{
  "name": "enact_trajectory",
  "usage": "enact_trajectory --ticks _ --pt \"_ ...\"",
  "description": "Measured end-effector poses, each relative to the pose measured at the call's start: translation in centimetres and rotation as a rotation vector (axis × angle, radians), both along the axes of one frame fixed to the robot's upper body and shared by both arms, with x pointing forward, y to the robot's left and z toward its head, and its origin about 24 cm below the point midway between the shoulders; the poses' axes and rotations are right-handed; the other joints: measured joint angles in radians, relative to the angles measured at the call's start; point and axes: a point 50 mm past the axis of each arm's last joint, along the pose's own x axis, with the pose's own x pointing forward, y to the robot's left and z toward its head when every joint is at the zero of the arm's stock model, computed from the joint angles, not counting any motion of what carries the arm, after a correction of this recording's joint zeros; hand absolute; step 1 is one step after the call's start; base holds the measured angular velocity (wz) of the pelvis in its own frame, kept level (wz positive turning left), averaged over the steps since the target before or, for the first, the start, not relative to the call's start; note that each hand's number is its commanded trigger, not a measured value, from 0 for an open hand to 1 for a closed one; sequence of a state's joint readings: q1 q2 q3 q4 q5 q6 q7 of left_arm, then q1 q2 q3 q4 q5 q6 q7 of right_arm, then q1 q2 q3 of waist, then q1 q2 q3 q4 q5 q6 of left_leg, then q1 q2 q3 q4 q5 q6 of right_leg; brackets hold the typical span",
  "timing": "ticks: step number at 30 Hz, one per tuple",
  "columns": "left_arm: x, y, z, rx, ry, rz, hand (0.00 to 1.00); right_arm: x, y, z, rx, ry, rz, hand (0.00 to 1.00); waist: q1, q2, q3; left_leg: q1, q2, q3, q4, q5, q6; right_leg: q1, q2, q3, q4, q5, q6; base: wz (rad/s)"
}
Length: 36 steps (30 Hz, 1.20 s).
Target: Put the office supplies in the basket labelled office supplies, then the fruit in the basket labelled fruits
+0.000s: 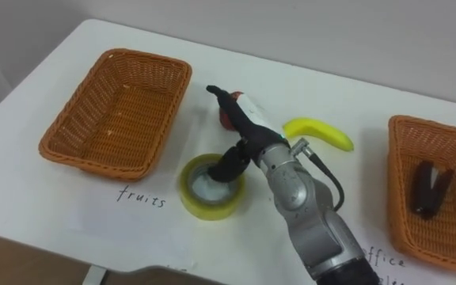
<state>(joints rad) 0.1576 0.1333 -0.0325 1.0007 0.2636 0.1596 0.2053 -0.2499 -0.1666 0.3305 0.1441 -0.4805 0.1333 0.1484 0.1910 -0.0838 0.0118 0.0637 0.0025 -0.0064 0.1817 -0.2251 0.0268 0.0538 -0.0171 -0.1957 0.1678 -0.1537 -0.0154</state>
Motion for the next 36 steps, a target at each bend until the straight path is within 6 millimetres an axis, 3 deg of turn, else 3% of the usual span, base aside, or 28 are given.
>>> enact_trajectory --ticks 12,33,34,35,36 --pt "-0.4 0.2 -0.1 0.005 0.014 0.008 0.00 -0.6 -0.6 -1.9 -0.025 0.135 0.025 0.00 0.006 -0.001 -0.0008 0.000 -0.004 -0.005 0.003 0.000 0.001 0.001 0.005 -0.001 0.002 0.001 0.001 0.00" --pt "-0.6 0.4 0.0 0.012 0.023 0.010 0.00 -0.9 -0.4 -2.6 -0.035 0.251 0.093 0.00 0.006 -0.010 0.0003 0.000 -0.006 -0.006 0.002 0.001 0.003 0.001 0.003 0.000 0.002 0.001 0.002 0.00" --pt "-0.6 0.4 0.0 0.013 0.024 0.011 0.00 -0.9 -0.4 -2.7 -0.037 0.252 0.093 0.53 0.007 -0.011 -0.0001 0.000 -0.006 -0.004 0.002 0.001 0.003 0.001 0.003 0.000 0.002 0.001 0.002 0.00" --pt "-0.6 0.5 0.0 0.015 0.027 0.012 0.00 -0.9 -0.4 -2.7 -0.043 0.253 0.093 0.88 0.007 -0.013 -0.0010 0.001 -0.006 -0.003 0.002 0.001 0.003 0.001 0.003 0.000 0.002 0.001 0.002 0.00" --pt "-0.7 0.6 -0.1 0.017 0.032 0.012 0.00 -0.9 -0.4 -2.7 -0.044 0.257 0.098 1.00 0.007 -0.015 -0.0016 0.001 -0.006 -0.002 0.002 0.001 0.003 0.001 0.003 0.002 0.002 0.001 0.002 0.00"
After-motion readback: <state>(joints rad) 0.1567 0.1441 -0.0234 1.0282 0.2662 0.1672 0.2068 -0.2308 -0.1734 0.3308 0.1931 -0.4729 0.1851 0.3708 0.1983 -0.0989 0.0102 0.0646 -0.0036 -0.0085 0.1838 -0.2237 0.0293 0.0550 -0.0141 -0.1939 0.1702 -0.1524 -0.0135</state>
